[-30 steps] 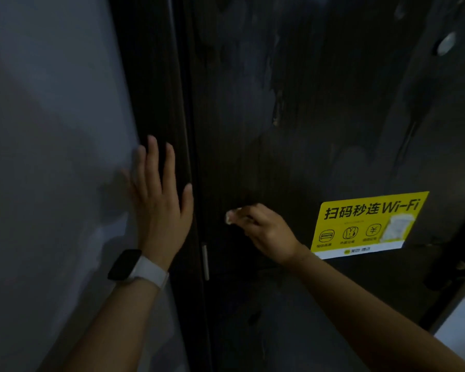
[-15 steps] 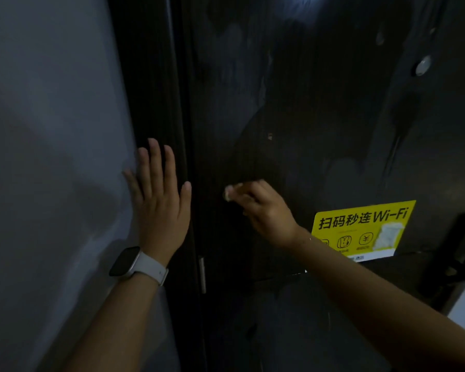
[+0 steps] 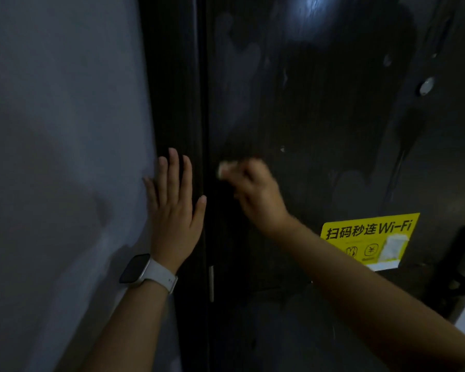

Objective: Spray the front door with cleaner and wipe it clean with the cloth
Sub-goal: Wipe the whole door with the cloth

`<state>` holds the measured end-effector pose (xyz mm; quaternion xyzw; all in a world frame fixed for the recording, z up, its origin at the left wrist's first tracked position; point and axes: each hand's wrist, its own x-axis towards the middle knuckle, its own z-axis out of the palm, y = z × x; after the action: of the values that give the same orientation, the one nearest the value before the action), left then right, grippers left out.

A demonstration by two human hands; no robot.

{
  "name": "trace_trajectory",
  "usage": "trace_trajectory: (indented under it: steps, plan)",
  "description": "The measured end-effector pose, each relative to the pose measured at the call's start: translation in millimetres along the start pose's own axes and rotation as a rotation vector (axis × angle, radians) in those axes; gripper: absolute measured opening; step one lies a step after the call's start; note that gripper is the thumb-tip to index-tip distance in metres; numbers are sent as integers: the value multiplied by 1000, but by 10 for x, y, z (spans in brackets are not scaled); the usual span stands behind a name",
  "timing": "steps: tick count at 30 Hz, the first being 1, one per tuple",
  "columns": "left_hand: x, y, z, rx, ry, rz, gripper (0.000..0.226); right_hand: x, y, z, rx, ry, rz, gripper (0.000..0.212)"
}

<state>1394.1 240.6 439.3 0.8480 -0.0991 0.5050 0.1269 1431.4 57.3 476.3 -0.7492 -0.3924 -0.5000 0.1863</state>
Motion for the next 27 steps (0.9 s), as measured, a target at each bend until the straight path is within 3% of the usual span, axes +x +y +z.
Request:
trace_trajectory:
  steps: [2, 4, 8, 11, 13, 17, 19, 22, 27]
  plan:
    - [2, -5, 4, -4, -9, 0, 73, -293, 33, -34, -17, -153, -160, 35]
    - [5, 1, 15, 8, -7, -6, 72, -175, 126, -158, -18, -158, -147, 31]
    - [2, 1, 22, 48, 2, 9, 71, 752, 200, -447, -2, 198, 76, 22]
    - [-5, -16, 11, 39, 11, 30, 72, 1142, 135, -452, 1, 265, 145, 27]
    - [-5, -26, 7, 38, 17, 40, 73, 942, 47, -285, -44, 201, 42, 28]
    - [5, -37, 24, 62, 30, 48, 75, 211, -11, -108, -96, -122, -272, 32]
    - [8, -31, 33, 86, 29, 42, 75, 257, 87, -166, -114, -138, -220, 35]
    - [10, -23, 38, 112, 25, 30, 73, 870, 88, -401, -14, 55, -36, 26]
    - [-2, -41, 37, 122, 24, 46, 70, 1908, 126, -659, -62, 294, 7, 32]
